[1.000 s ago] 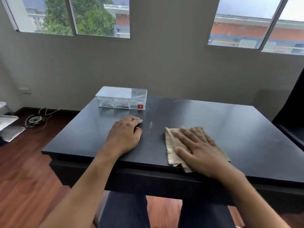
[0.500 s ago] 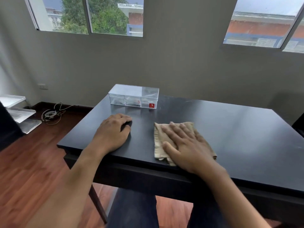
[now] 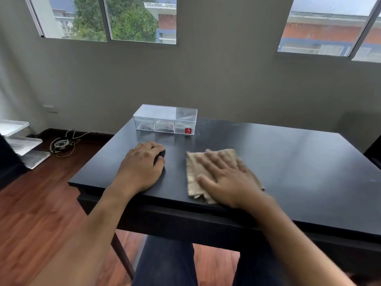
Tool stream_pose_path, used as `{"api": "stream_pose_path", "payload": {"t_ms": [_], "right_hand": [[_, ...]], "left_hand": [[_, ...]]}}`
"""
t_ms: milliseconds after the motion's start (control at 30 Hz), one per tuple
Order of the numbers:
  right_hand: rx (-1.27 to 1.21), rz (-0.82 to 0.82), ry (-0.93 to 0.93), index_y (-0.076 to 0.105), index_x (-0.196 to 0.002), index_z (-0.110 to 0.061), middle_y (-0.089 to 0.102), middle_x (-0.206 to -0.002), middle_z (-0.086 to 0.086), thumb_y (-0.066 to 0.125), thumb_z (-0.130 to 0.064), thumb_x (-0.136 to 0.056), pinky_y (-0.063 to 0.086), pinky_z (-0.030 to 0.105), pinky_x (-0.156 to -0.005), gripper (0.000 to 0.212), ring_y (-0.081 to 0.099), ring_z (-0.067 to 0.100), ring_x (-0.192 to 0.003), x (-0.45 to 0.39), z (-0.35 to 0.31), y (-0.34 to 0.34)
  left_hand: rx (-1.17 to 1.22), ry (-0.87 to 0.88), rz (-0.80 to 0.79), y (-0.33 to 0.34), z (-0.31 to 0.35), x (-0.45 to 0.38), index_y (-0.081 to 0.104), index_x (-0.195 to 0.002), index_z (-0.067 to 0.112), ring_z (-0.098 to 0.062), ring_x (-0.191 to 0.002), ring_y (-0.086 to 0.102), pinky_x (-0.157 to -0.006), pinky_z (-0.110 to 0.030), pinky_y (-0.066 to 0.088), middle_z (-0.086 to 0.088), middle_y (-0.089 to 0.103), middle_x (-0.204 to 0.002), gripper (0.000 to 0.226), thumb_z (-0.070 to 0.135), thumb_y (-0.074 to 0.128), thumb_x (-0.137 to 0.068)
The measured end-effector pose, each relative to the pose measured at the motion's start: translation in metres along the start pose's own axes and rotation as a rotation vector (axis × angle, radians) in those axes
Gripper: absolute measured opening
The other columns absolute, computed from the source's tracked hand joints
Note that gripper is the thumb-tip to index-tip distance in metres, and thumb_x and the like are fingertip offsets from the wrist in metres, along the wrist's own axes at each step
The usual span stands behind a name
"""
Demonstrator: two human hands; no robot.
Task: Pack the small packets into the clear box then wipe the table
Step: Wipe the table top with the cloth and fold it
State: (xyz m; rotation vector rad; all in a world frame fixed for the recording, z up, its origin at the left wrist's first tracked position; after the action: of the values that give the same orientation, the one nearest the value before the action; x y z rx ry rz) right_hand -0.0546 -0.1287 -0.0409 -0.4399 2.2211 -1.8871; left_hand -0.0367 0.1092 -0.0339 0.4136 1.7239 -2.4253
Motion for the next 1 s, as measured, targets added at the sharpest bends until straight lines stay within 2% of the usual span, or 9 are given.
{"api": "stream_pose_path", "payload": {"t_ms": [100, 167, 233, 333, 500, 633, 767, 867, 1000], "right_hand": [[-0.018, -0.012, 0.285, 0.002, -0.162, -0.048, -0.008, -0.174, -0.015, 0.019, -0.069, -0.097, -0.007, 0.056, -0.126, 0.070, -0.011, 0.018, -0.160, -0.021, 0.057, -0.015], [-0.063, 0.005, 0.388, 0.004, -0.164, -0.040, -0.008, -0.175, -0.005, 0.019, -0.064, -0.098, -0.010, 0.065, -0.123, 0.071, -0.013, 0.029, -0.160, -0.043, 0.051, -0.015], [-0.107, 0.007, 0.315, 0.006, -0.165, -0.035, -0.008, -0.175, 0.001, 0.018, -0.059, -0.100, -0.014, 0.068, -0.120, 0.070, -0.013, 0.035, -0.160, -0.057, 0.015, -0.009], [-0.106, -0.014, 0.076, 0.006, -0.163, -0.044, -0.007, -0.175, -0.006, 0.019, -0.060, -0.100, -0.013, 0.061, -0.122, 0.067, -0.012, 0.027, -0.160, -0.039, -0.031, 0.000], [-0.032, 0.018, 0.075, 0.005, -0.159, -0.056, -0.006, -0.171, -0.023, 0.021, -0.068, -0.098, -0.008, 0.047, -0.128, 0.064, -0.011, 0.008, -0.159, 0.032, 0.026, -0.005], [-0.008, 0.026, 0.403, 0.001, -0.158, -0.058, -0.004, -0.171, -0.023, 0.018, -0.074, -0.095, -0.003, 0.045, -0.129, 0.067, -0.006, 0.009, -0.160, 0.090, 0.157, -0.026], [-0.086, 0.120, 0.789, 0.012, -0.161, -0.049, 0.007, -0.174, -0.011, 0.011, -0.071, -0.090, -0.003, 0.063, -0.126, 0.074, 0.002, 0.019, -0.161, 0.120, 0.236, -0.038], [-0.136, 0.119, 0.856, 0.009, -0.165, -0.037, -0.002, -0.175, -0.006, 0.011, -0.055, -0.097, -0.011, 0.070, -0.120, 0.070, -0.006, 0.029, -0.161, 0.092, 0.197, -0.036], [-0.144, 0.086, 0.555, 0.008, -0.165, -0.030, -0.001, -0.175, 0.003, 0.010, -0.058, -0.096, -0.011, 0.069, -0.121, 0.075, -0.006, 0.034, -0.160, 0.018, 0.081, -0.012]], "left_hand": [[-0.008, 0.045, -0.039, 0.003, 0.007, 0.000, 0.056, -0.139, 0.026, -0.017, -0.133, 0.046, -0.113, -0.038, 0.032, 0.008, 0.053, -0.144, 0.043, 0.037, 0.044, -0.099], [-0.006, 0.071, -0.077, 0.004, 0.013, 0.000, 0.051, -0.144, 0.027, -0.015, -0.137, 0.042, -0.116, -0.037, 0.029, 0.010, 0.048, -0.148, 0.046, 0.040, 0.042, -0.101], [0.000, 0.079, -0.107, 0.005, 0.016, 0.000, 0.047, -0.147, 0.028, -0.014, -0.140, 0.039, -0.117, -0.037, 0.028, 0.011, 0.044, -0.151, 0.048, 0.041, 0.041, -0.101], [0.002, 0.080, -0.121, 0.004, 0.016, 0.001, 0.047, -0.148, 0.028, -0.014, -0.141, 0.039, -0.118, -0.038, 0.028, 0.010, 0.043, -0.153, 0.049, 0.041, 0.040, -0.102], [0.041, 0.147, -0.147, 0.009, 0.036, 0.003, 0.049, -0.147, 0.027, -0.014, -0.142, 0.039, -0.119, -0.037, 0.028, 0.009, 0.045, -0.151, 0.049, 0.041, 0.039, -0.101], [0.087, 0.243, -0.135, 0.017, 0.065, 0.006, 0.054, -0.143, 0.029, -0.012, -0.136, 0.042, -0.116, -0.037, 0.033, 0.012, 0.050, -0.143, 0.046, 0.041, 0.044, -0.099], [0.114, 0.279, -0.143, 0.023, 0.082, 0.006, 0.055, -0.142, 0.029, -0.011, -0.135, 0.043, -0.116, -0.038, 0.033, 0.012, 0.051, -0.142, 0.046, 0.042, 0.045, -0.099], [0.164, 0.243, -0.135, 0.015, 0.070, 0.010, 0.057, -0.140, 0.030, -0.010, -0.134, 0.045, -0.116, -0.037, 0.034, 0.015, 0.052, -0.142, 0.041, 0.038, 0.050, -0.100], [0.100, 0.120, -0.128, -0.006, 0.015, 0.019, 0.055, -0.141, 0.029, -0.014, -0.137, 0.044, -0.116, -0.038, 0.032, 0.010, 0.051, -0.147, 0.042, 0.039, 0.050, -0.101]]}}
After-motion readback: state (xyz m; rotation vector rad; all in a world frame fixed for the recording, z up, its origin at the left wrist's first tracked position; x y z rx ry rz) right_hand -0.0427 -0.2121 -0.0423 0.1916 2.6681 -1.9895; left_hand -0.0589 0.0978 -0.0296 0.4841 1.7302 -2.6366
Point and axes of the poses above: each hand's wrist, its own x-axis away from the middle knuckle, its own y-axis out of the palm, z = x × y, the point moved 6 cm from there along -x, towards the middle knuckle
